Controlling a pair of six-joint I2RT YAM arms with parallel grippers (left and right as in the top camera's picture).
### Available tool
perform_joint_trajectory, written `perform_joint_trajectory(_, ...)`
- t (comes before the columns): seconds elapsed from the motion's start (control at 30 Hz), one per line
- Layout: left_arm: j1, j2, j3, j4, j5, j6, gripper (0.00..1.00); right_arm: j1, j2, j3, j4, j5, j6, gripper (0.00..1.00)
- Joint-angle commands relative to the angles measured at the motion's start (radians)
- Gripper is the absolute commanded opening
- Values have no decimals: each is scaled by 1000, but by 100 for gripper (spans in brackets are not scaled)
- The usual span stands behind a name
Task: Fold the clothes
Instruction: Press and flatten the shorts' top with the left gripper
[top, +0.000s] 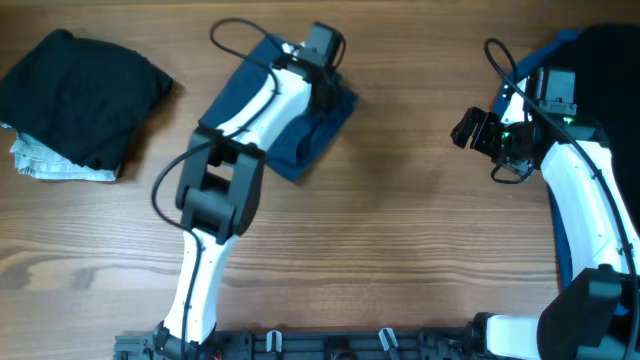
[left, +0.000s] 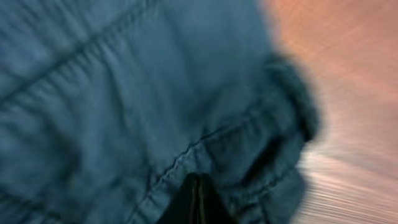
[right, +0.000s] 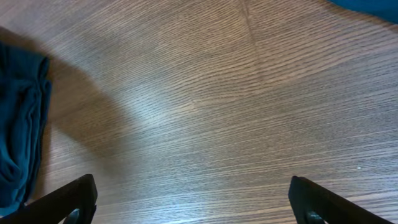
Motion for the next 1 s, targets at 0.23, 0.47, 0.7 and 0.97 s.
perform_joint_trajectory(0.23, -127, 43, -9, -407, 1, 107, 4, -1, -6, 14, 0, 14, 0, 100)
perform_joint_trajectory(0.47, -168, 43, -9, -795, -44, 137, 4, -1, -6, 14, 0, 14, 0, 100)
perform_joint_trajectory(0.7, -169, -107, -9, -808, -40, 94, 4, -1, -6, 14, 0, 14, 0, 100)
perform_joint_trajectory(0.97, -48, -340, -11, -845, -48, -59, 4, -1, -6, 14, 0, 14, 0, 100)
